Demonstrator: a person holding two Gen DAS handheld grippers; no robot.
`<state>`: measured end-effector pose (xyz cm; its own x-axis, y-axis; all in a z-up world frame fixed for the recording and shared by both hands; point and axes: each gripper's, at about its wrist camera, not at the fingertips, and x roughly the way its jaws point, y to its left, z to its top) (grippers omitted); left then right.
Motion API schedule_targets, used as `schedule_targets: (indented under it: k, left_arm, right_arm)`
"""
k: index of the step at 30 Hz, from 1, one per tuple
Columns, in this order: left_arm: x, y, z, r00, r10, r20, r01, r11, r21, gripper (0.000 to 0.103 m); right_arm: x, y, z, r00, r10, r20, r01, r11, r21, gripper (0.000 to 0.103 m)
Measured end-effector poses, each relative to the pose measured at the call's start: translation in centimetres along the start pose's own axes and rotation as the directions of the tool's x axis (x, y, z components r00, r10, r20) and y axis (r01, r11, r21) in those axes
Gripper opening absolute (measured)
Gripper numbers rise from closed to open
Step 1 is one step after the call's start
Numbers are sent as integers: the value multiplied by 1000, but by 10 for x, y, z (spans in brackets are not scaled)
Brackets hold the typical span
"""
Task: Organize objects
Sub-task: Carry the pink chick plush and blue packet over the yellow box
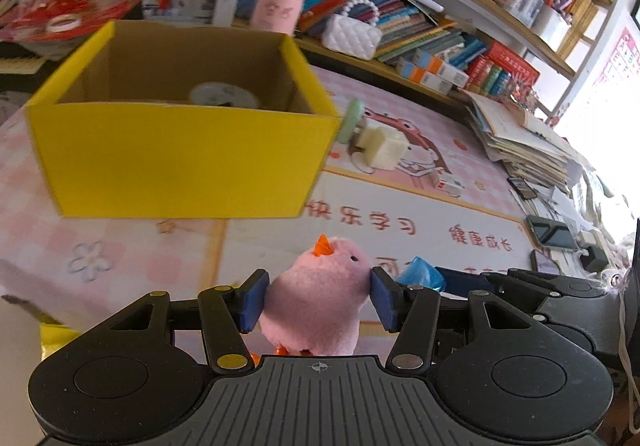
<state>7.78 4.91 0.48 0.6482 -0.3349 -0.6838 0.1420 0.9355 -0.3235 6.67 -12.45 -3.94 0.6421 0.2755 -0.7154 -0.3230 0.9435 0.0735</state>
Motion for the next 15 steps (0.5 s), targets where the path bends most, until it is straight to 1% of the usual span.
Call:
schedule_targets:
  k: [15]
  left_arm:
    - [-51,57,-22,999,35,41,-33,999,-39,53]
  right_arm:
    - [-6,83,-5,998,59,9,-58,996,-72,41]
